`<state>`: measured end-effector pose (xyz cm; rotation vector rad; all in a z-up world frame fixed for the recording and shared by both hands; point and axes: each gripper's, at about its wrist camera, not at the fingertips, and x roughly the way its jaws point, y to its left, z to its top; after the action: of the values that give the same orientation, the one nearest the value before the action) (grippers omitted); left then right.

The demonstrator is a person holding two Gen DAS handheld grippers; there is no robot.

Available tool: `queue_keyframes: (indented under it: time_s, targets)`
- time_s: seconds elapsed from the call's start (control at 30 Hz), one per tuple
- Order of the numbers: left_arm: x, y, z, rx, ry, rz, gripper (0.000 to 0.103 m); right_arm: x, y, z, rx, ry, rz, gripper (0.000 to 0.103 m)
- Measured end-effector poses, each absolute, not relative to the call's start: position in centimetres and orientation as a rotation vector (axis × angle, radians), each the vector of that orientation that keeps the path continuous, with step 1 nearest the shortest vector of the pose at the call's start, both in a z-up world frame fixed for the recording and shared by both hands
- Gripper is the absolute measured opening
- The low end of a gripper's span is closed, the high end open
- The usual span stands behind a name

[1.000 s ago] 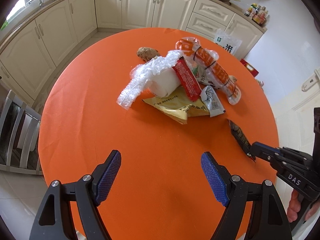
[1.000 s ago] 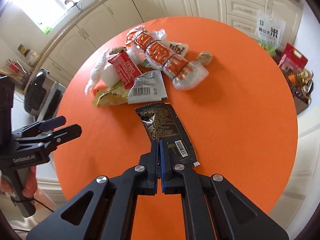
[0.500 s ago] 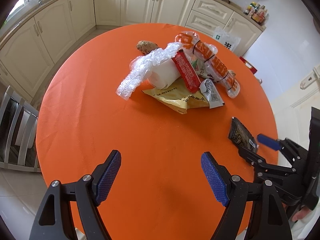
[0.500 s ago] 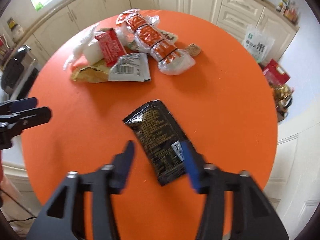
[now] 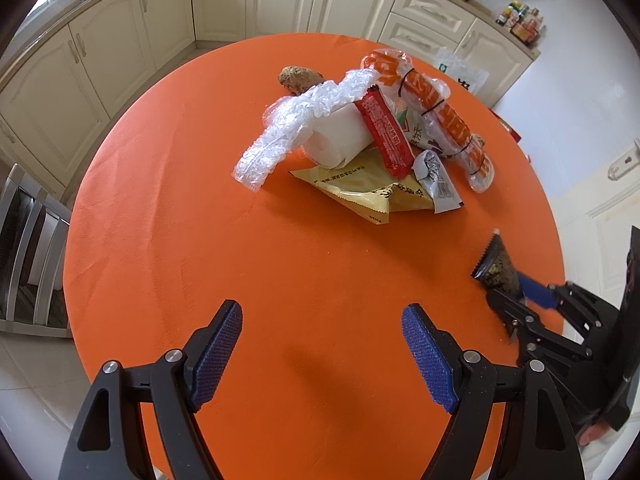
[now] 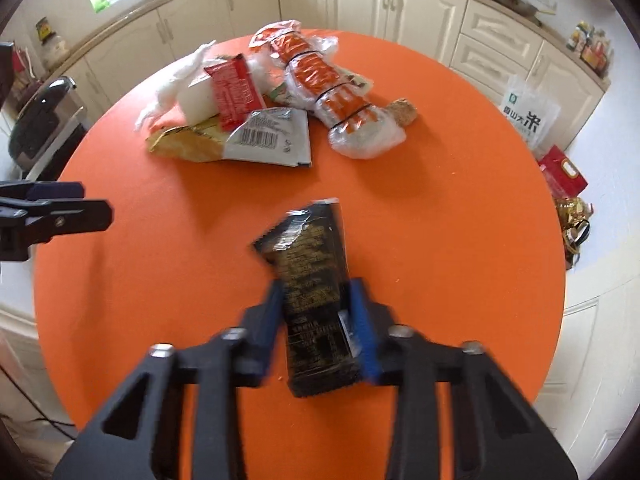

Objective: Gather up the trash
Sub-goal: 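Grasp the white-and-grey packet with the left tool while right holds black wrapper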

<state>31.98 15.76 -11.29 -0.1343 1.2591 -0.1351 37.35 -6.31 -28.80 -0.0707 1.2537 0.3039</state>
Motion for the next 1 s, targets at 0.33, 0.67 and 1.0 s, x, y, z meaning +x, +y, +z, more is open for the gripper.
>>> queue_keyframes:
  time_s: [0.33, 0.67, 1.0]
  targets:
    - [31.5, 13.5, -11.0, -0.111, 1.254, -0.172, 0.078, 37.2, -8.1, -28.6, 0.078, 1.277, 0.262, 0.009]
    - [33.0, 10.9, -9.5, -0.092, 1.217, -0.194, 0.078, 37.9, -11.1, -25.4, 0.162, 1.192, 0.230, 0.009]
    - [38.7, 6.0, -10.1, -0.059, 1.232, -0.214, 0.078, 39.9, -16.0, -24.3, 0.242, 1.117, 0.182, 0.010]
